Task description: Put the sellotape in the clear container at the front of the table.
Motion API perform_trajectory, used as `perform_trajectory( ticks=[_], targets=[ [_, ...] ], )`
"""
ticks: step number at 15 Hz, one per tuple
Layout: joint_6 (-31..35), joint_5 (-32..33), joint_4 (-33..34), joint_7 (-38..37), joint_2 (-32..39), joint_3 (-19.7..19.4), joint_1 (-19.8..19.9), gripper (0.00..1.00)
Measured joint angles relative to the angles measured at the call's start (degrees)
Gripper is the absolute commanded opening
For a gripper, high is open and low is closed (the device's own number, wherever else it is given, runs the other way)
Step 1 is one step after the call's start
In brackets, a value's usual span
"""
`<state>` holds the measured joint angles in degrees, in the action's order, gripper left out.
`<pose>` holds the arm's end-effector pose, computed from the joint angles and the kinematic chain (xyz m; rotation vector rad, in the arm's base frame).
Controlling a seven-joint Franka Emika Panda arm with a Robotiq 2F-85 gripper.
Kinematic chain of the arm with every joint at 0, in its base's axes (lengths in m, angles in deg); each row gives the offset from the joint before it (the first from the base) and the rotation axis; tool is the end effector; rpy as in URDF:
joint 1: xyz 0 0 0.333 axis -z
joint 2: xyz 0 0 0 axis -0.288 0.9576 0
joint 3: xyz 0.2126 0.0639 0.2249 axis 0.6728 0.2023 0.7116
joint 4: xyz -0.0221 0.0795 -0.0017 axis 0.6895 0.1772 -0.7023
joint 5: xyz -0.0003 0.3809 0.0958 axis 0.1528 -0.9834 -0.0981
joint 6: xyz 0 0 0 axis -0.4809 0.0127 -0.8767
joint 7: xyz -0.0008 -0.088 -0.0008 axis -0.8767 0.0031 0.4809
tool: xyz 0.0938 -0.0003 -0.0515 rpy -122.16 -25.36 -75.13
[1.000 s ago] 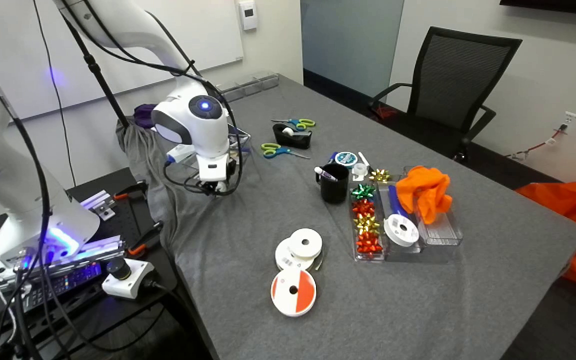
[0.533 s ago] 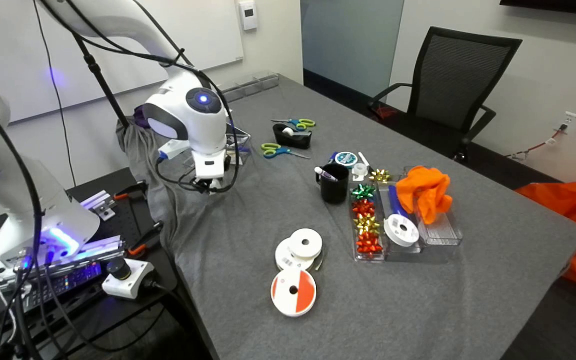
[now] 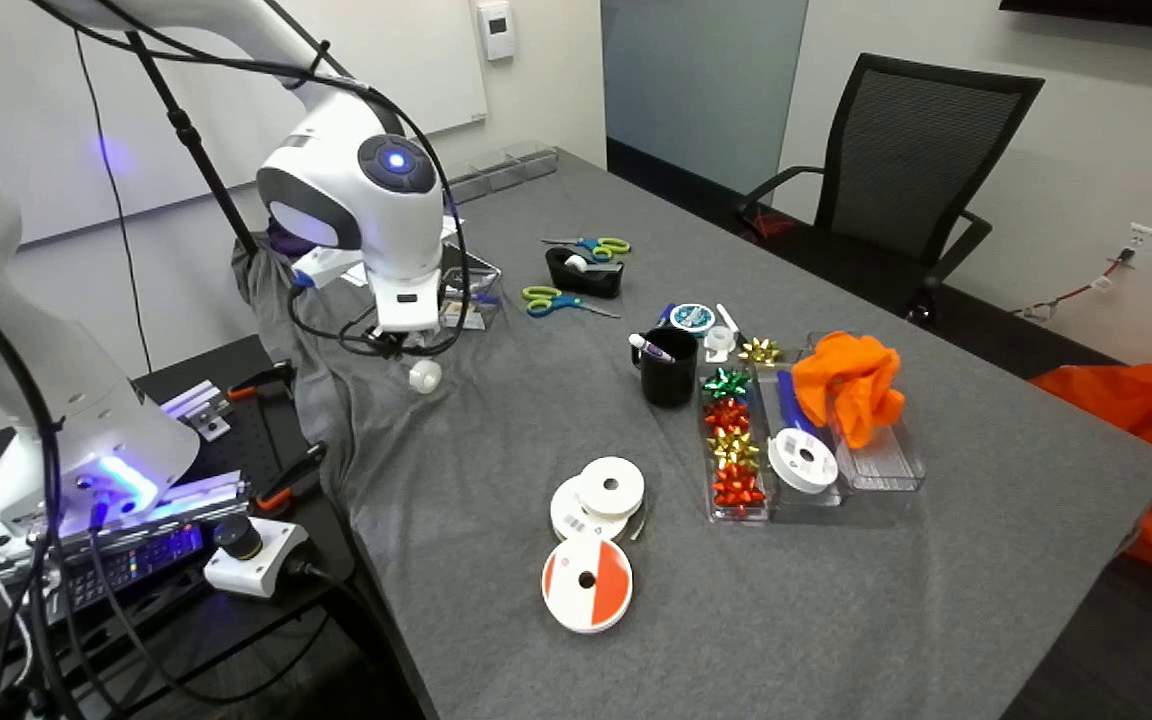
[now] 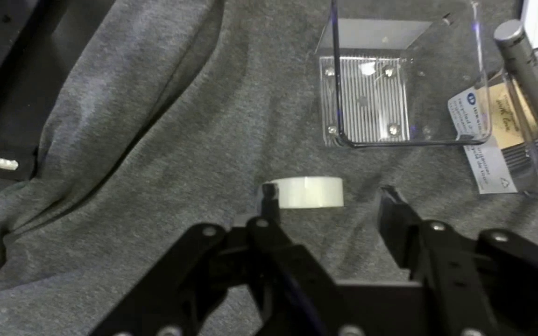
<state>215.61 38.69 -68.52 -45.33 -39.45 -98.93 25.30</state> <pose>0.3839 -0.1290 0.2031 -2.3587 1.4661 0.4006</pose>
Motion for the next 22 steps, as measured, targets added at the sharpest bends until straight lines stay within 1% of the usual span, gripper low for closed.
perform_trajectory(
  ticks=[1,2,3,4,5,7,8,9,12,14,17,19,22],
  targets=[
    [-1.2,0.4,-0.1,-0.4,-1.2,-0.1,0.1,0.31],
    [-1.9,0.6,-0.2,-0.7,-2.1,-0.2,0.1,0.44],
    [-2.1,0.7,-0.3,-0.9,-2.8,-0.3,0.1,0.71],
    [-2.1,0.8,-0.4,-1.0,-3.3,-0.3,0.1,0.75],
    [-2.0,0.8,-0.5,-1.1,-3.5,-0.3,0.1,0.76],
    [-1.7,1.0,-0.6,-1.3,-3.4,-0.3,0.2,0.88],
    [-1.4,1.0,-0.7,-1.5,-3.4,-0.3,0.2,0.95],
    [-1.0,1.2,-0.8,-1.9,-3.4,-0.3,0.2,0.99],
    [4.0,1.7,-1.6,-5.0,-3.0,-0.3,0.1,1.0],
    [8.8,1.8,-2.3,-9.3,-2.0,0.1,-0.2,1.0],
    [15.3,1.8,-2.8,-16.4,1.3,1.0,-1.4,1.0],
    [15.7,1.8,-2.7,-17.0,2.5,1.3,-1.7,1.0],
    [15.7,1.8,-2.5,-17.0,2.2,1.2,-1.6,1.0]
  ],
)
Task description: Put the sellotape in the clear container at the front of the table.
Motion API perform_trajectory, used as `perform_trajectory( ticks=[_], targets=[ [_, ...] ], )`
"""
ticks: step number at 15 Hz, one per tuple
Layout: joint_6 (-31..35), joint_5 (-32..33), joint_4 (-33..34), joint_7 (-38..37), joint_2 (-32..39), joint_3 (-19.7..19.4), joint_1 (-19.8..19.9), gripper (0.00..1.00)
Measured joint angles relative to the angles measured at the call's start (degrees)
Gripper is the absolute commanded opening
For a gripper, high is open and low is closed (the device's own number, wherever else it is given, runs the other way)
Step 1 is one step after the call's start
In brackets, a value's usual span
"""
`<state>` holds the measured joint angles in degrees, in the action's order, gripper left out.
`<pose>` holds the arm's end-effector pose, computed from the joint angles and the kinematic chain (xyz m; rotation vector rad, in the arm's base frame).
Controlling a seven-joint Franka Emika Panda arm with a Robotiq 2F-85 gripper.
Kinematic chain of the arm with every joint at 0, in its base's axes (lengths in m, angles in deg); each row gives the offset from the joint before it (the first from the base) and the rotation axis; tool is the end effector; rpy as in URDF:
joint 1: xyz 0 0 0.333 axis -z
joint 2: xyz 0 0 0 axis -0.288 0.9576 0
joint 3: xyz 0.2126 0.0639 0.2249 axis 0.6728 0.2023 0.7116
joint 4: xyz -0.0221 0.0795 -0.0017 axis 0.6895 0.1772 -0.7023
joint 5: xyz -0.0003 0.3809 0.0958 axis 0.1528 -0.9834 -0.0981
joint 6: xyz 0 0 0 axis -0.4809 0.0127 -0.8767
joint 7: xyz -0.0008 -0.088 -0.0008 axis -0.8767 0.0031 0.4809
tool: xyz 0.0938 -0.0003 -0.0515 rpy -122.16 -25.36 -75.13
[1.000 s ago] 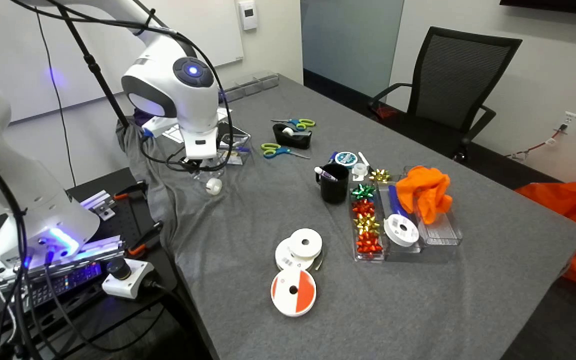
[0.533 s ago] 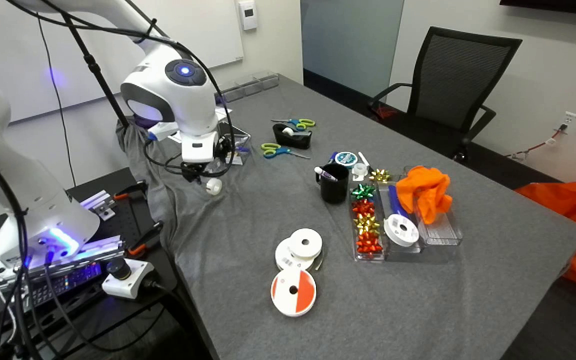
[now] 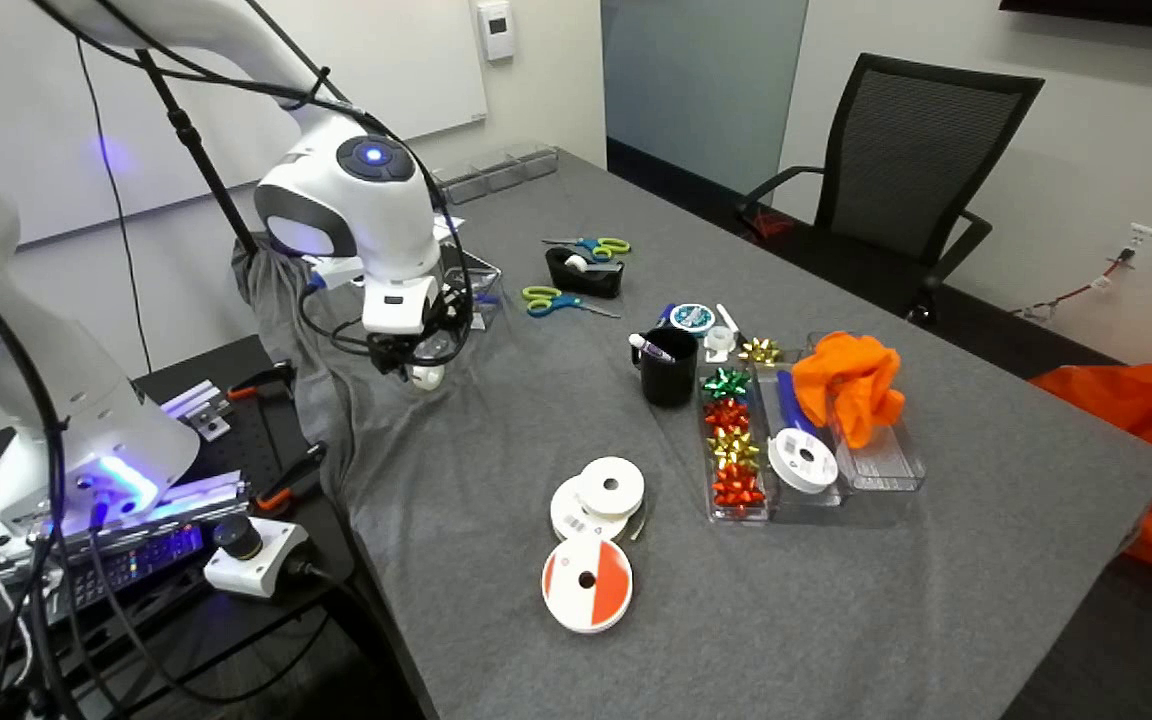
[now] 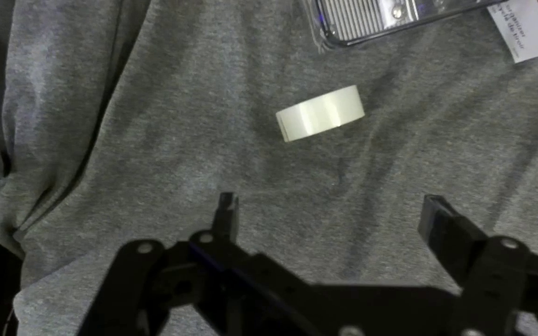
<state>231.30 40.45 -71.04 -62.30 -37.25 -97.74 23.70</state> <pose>0.3869 -0.1316 0.1900 -2.2676 1.8639 0.2051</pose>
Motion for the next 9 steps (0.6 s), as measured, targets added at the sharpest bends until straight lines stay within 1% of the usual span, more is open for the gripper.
perform_trajectory(
  ticks=[3,4,6,9],
  targets=[
    [0.0,-0.5,0.0,-0.7,-0.1,0.0,0.0,1.0],
    [0.0,-2.2,0.0,-2.0,-0.1,0.2,0.0,1.0],
    [0.0,-7.7,0.0,-3.8,0.0,0.5,0.0,1.0],
    [0.0,-18.3,0.0,-4.6,0.4,1.2,0.0,1.0]
  ],
)
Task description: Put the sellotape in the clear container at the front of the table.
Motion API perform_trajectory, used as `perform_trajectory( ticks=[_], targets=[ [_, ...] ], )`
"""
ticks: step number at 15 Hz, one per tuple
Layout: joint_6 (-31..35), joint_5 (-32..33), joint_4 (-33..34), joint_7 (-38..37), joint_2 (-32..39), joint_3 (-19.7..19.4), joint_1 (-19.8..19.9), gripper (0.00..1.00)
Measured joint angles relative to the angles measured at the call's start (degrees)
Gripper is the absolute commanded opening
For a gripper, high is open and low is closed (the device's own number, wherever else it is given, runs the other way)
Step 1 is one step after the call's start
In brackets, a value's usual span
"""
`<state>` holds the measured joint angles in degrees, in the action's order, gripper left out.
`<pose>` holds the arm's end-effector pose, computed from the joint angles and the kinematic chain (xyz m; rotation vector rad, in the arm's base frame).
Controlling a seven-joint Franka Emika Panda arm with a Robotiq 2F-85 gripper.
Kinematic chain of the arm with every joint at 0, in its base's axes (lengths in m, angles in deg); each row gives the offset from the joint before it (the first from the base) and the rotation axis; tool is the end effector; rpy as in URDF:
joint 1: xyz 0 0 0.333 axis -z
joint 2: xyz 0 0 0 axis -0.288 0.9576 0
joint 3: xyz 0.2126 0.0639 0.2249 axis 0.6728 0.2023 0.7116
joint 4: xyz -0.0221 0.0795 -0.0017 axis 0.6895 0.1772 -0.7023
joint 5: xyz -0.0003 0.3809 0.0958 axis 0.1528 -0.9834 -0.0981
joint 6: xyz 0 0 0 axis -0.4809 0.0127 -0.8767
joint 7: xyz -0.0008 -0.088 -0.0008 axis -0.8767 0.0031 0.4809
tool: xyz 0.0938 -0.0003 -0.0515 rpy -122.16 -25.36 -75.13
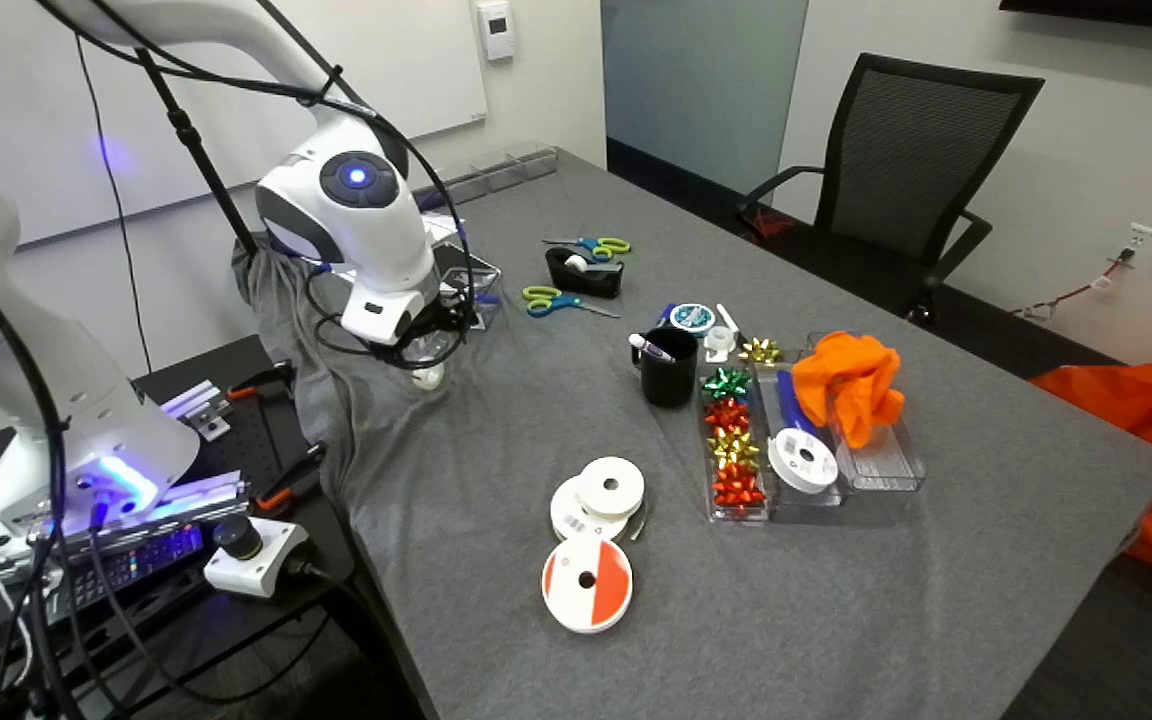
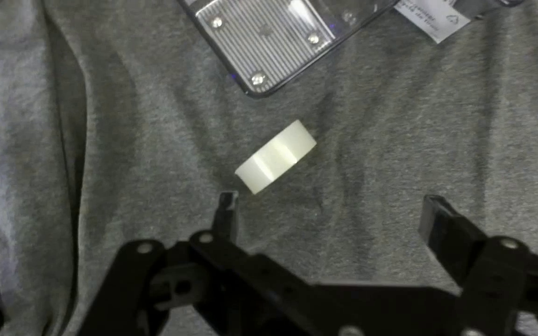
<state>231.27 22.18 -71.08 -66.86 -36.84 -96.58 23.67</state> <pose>0.3813 -0.1278 0.1847 -1.8244 2.1458 0.2444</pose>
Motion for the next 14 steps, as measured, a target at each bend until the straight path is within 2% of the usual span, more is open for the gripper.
perform_trajectory(
  ticks=[6,12,14],
  targets=[
    [1.3,-19.1,-0.2,1.4,1.3,1.5,0.0,1.0],
    [3.4,-29.1,-0.2,4.8,5.4,2.6,-0.5,1.0],
    [3.4,-31.5,-0.2,5.9,6.5,2.9,-0.5,0.74]
  ],
)
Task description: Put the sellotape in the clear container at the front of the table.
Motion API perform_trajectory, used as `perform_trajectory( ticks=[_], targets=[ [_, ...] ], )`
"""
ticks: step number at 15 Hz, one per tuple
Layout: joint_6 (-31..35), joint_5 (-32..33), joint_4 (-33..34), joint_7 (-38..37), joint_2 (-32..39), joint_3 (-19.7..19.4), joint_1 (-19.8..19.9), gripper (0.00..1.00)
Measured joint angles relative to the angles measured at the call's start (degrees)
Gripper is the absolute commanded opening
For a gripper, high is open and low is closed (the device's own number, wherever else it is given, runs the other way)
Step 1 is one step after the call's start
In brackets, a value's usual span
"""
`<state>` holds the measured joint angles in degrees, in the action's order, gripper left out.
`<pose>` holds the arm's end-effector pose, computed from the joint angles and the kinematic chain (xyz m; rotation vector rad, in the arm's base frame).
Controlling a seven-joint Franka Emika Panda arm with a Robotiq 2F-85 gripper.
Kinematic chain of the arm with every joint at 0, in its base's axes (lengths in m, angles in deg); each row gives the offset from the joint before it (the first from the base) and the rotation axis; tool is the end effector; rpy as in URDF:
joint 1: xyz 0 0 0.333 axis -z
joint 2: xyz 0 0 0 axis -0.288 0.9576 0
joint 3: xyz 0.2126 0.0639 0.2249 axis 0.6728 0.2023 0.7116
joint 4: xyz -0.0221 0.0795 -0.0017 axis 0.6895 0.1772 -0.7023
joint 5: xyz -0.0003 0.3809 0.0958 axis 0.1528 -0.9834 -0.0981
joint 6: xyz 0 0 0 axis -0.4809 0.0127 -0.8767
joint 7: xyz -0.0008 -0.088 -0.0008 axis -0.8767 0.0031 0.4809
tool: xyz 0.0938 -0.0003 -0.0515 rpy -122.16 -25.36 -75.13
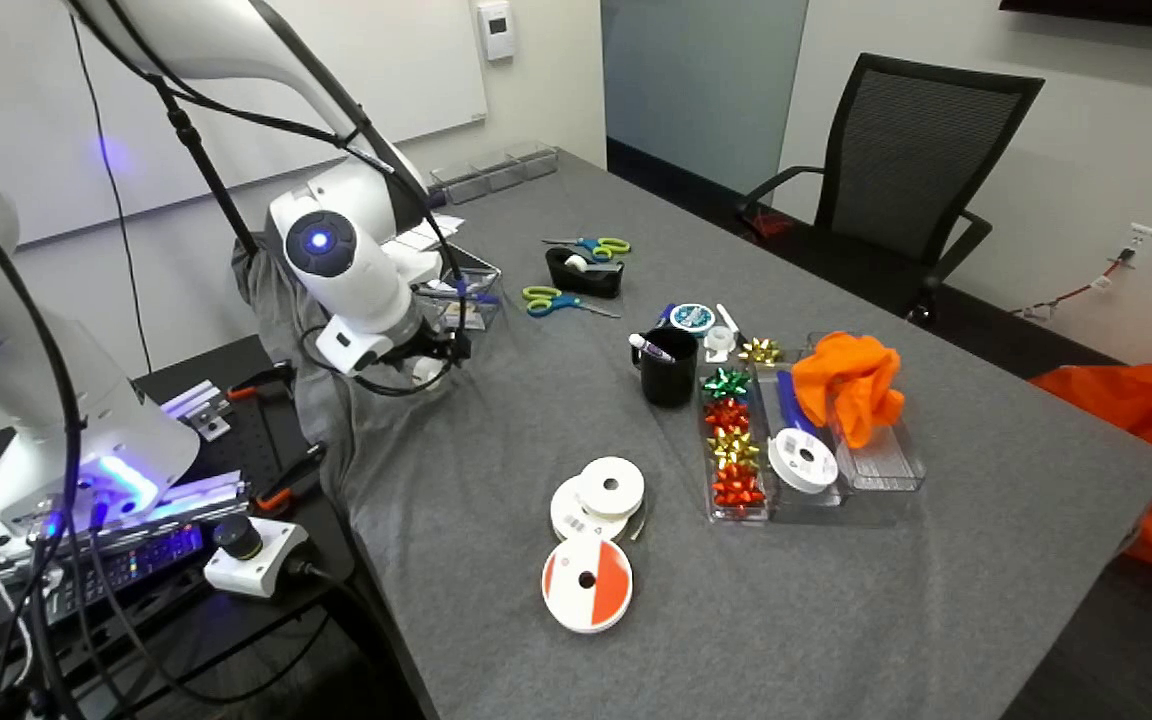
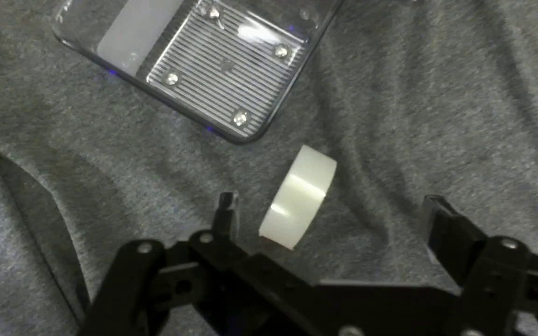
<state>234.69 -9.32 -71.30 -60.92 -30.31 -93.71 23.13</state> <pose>0.3520 -0.1125 0.1382 -1.3214 2.3917 0.2730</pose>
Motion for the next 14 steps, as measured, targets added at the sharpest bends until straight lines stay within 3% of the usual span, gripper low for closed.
perform_trajectory(
  ticks=[10,14],
  targets=[
    [-0.2,-14.0,1.2,5.8,3.2,0.7,0.0,0.03],
    [-1.0,-15.8,1.4,7.0,3.5,0.4,0.0,0.06]
  ],
)
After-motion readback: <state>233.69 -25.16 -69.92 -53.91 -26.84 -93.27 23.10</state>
